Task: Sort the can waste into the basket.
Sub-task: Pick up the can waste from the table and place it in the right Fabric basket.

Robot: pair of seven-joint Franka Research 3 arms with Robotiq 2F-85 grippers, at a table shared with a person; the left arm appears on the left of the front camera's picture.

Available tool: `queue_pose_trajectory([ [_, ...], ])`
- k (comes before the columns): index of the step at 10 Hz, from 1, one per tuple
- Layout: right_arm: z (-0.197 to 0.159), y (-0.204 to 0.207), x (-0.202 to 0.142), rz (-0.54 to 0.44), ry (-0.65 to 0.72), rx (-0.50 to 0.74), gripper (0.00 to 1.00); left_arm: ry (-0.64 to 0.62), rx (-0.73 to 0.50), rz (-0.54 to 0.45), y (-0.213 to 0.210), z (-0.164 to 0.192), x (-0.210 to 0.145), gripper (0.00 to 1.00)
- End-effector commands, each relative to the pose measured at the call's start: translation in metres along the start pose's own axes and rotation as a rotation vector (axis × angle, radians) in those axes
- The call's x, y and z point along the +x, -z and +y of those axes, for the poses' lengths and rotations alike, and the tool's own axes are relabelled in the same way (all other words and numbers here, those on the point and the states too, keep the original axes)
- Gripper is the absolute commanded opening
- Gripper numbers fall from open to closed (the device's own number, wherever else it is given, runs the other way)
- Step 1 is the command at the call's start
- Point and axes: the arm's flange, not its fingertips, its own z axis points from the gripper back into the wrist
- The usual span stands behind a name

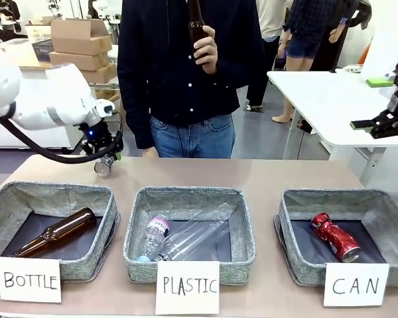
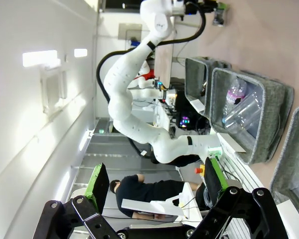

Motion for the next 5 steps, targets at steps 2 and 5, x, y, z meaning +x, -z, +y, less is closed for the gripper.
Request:
queue_pose_trajectory([
  [2,0.001,-0.001,0.0,0.001,-0.022,-0.007,1.0,0.061,-0.234,-0.088,-0.151,0.035,-0.059,0.0],
  [5,0.001,-0.001,0.0,0.001,-0.022,-0.007,1.0,0.241,-0.376,-0.077,-0.231,0.059,-0.175,0.0],
])
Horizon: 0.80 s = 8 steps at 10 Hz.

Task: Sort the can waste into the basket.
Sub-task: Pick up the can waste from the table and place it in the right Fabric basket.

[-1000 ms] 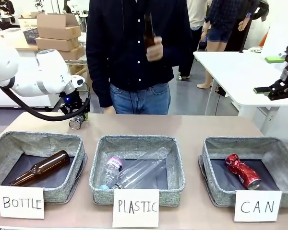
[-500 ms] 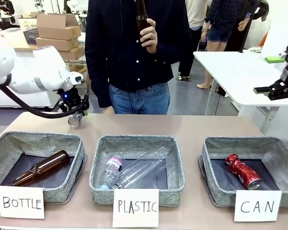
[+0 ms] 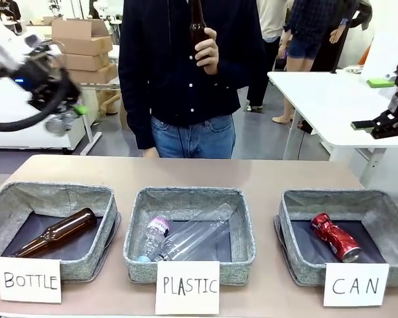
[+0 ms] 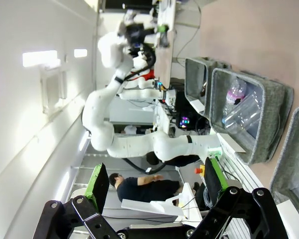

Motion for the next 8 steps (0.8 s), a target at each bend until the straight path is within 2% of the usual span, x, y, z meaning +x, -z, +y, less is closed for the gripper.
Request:
queue_pose_trajectory([
  [1,0.001,0.0,0.0,0.002,-0.021,-0.006,1.0,0.139,-0.096,0.02,-0.026,-0.001,-0.098,0.0],
  [2,0.001,0.0,0.0,0.002,-0.021,-0.006,1.0,0.212,-0.164,-0.03,-0.039,-0.002,-0.132,0.0],
  [3,0.001,0.0,0.0,0.002,-0.021,-0.006,1.0,0.264,-0.245,-0.032,-0.039,-0.002,-0.148,0.0],
  [4,0.001,0.0,0.0,0.002,-0.021,-0.006,1.0,0.226,-0.238,-0.061,-0.03,0.002,-0.15,0.04],
  [5,0.001,0.0,0.0,0.002,-0.021,-0.006,1.0,0.209,-0.17,-0.011,-0.044,-0.004,-0.136,0.04],
  [7,0.001,0.0,0.0,0.002,-0.021,-0.006,1.0,0.209,-0.17,-0.011,-0.044,-0.004,-0.136,0.04],
  [8,0.0,0.0,0.0,0.0,0.0,0.0,1.0,0.232,-0.203,-0.024,-0.041,-0.002,-0.155,0.57],
])
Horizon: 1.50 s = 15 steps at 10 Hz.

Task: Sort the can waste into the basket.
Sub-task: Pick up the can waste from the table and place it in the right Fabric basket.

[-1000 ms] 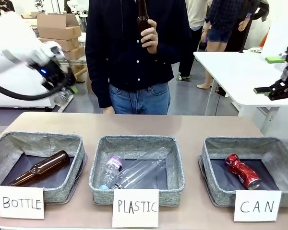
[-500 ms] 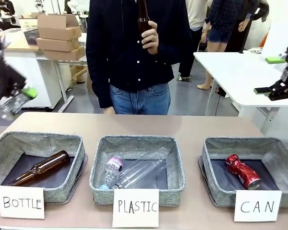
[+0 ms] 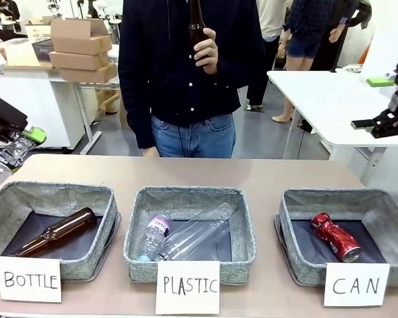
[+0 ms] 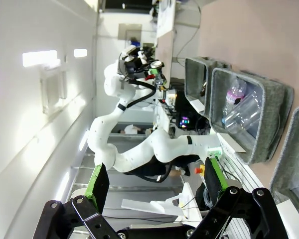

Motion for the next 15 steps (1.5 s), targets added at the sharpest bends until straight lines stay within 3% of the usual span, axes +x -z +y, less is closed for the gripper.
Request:
queue_pose_trajectory([
  [1,0.036,-0.025,-0.013,-0.061,-0.112,-0.162,1.0,0.165,0.054,-0.001,0.05,-0.04,0.033,0.57],
  [3,0.06,-0.096,-0.042,-0.283,-0.137,-0.384,1.0,0.547,-0.043,0.086,0.154,-0.158,0.097,0.57],
  [4,0.059,-0.134,-0.06,-0.366,-0.102,-0.415,1.0,0.668,-0.05,0.07,0.185,-0.205,0.107,0.57],
  [6,0.049,-0.203,-0.103,-0.515,-0.041,-0.473,1.0,0.818,-0.208,0.1,0.247,-0.275,0.115,0.57],
  [7,0.04,-0.235,-0.132,-0.579,-0.02,-0.458,1.0,0.887,-0.356,0.112,0.294,-0.311,0.107,0.57],
  [9,0.01,-0.264,-0.165,-0.66,-0.013,-0.315,1.0,1.047,-0.5,-0.043,0.371,-0.373,0.072,0.57],
  [10,0.035,-0.249,-0.152,-0.605,-0.005,-0.448,1.0,1.102,-0.533,-0.056,0.405,-0.397,0.067,0.57],
  [12,0.035,-0.249,-0.152,-0.605,-0.005,-0.448,1.0,1.177,-0.531,-0.085,0.466,-0.417,0.067,0.57],
  [13,0.035,-0.249,-0.152,-0.605,-0.005,-0.448,1.0,1.092,-0.488,-0.078,0.49,-0.417,0.061,0.57],
  [14,0.035,-0.249,-0.152,-0.605,-0.005,-0.448,1.0,1.14,-0.514,-0.043,0.445,-0.421,0.052,0.57],
  [15,0.035,-0.249,-0.152,-0.605,-0.005,-0.448,1.0,1.14,-0.514,-0.043,0.445,-0.421,0.052,0.57],
])
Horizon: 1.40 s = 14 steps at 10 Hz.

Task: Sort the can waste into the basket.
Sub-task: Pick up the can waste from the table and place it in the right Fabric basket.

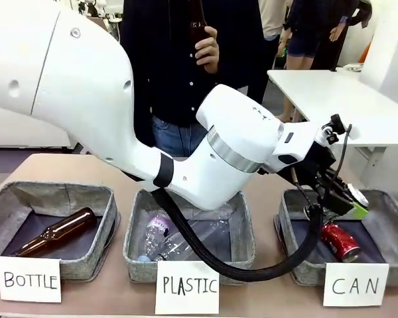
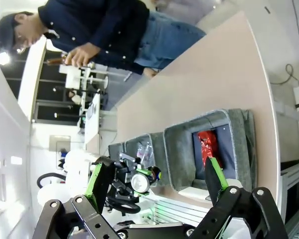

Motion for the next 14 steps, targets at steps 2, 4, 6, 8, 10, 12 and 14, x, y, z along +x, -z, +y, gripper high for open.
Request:
queue_pose_trajectory([
  [2,0.0,-0.003,0.001,-0.006,0.006,-0.016,1.0,0.0,0.0,0.0,0.0,0.0,0.0,0.57],
  [4,0.0,-0.003,0.001,-0.006,0.006,-0.016,1.0,0.037,0.071,-0.185,0.007,0.032,-0.01,0.57],
  [6,0.0,-0.003,0.001,-0.006,0.006,-0.016,1.0,0.039,0.073,-0.191,0.004,0.036,-0.013,0.57],
  [8,0.0,-0.003,0.001,-0.006,0.006,-0.016,1.0,0.022,0.076,-0.174,0.001,0.038,-0.015,0.89],
  [10,0.0,-0.003,0.001,-0.006,0.006,-0.016,1.0,0.024,0.08,-0.158,0.004,0.037,-0.018,1.0],
  [12,0.0,-0.003,0.001,-0.006,0.006,-0.016,1.0,0.017,0.083,-0.162,0.005,0.038,-0.019,1.0],
  [14,0.0,-0.003,0.001,-0.006,0.006,-0.016,1.0,0.023,0.086,-0.16,0.005,0.037,-0.019,1.0],
])
